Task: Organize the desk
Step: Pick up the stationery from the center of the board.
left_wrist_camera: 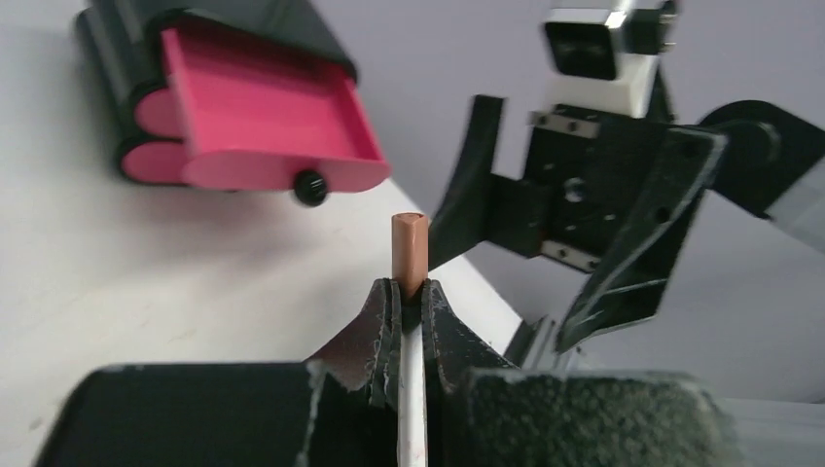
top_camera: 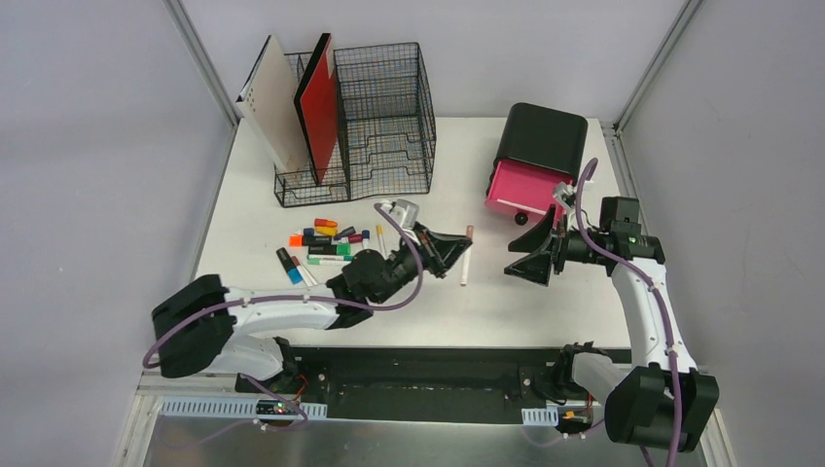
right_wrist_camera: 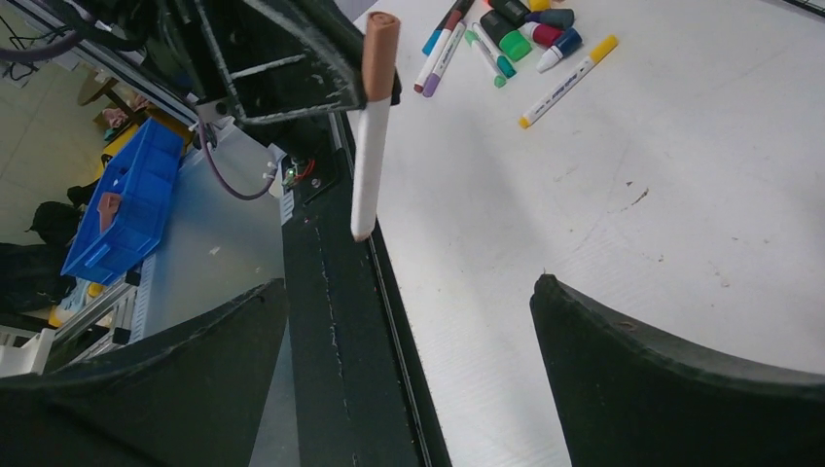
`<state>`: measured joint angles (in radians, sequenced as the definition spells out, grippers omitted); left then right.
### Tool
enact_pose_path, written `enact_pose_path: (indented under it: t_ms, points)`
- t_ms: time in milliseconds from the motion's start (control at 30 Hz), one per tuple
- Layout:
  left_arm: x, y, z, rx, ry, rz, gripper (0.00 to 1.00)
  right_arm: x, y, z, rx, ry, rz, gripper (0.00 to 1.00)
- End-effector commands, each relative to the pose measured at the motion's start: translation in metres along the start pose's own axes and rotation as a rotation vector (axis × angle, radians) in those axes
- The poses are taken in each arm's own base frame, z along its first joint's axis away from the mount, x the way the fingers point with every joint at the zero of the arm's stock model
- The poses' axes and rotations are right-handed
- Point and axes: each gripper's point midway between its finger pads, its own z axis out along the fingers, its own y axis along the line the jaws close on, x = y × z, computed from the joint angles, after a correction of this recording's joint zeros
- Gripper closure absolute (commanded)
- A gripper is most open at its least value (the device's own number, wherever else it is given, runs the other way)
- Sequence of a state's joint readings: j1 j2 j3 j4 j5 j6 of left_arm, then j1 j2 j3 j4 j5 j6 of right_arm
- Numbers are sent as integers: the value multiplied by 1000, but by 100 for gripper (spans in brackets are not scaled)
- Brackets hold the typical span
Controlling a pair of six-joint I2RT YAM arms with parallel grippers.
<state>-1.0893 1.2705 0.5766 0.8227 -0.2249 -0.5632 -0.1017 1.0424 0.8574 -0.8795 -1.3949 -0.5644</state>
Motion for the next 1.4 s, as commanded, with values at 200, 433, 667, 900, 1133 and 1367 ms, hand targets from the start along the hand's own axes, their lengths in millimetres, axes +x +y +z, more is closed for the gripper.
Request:
enact_pose_path:
  t_ms: [200, 433, 667, 900, 1133, 1367]
  points:
    - [-20, -86, 47, 192, -172, 12, 100, -11, 7, 1, -62, -50, -8, 1]
    - [-11, -97, 57, 206, -172, 23, 100, -13, 8, 2, -80, -60, 14, 9]
    - [-6, -98, 62, 210, -168, 20, 100, -14, 12, 3, -101, -60, 11, 33]
    - [-4, -96, 61, 201, -158, 22, 100, -15, 13, 4, -107, -60, 6, 90]
    - [-3, -94, 57, 195, -139, 35, 80, -15, 11, 4, -89, -54, -12, 100]
    - [-8, -90, 44, 169, -94, 99, 34, -14, 3, 2, -27, -35, -52, 100]
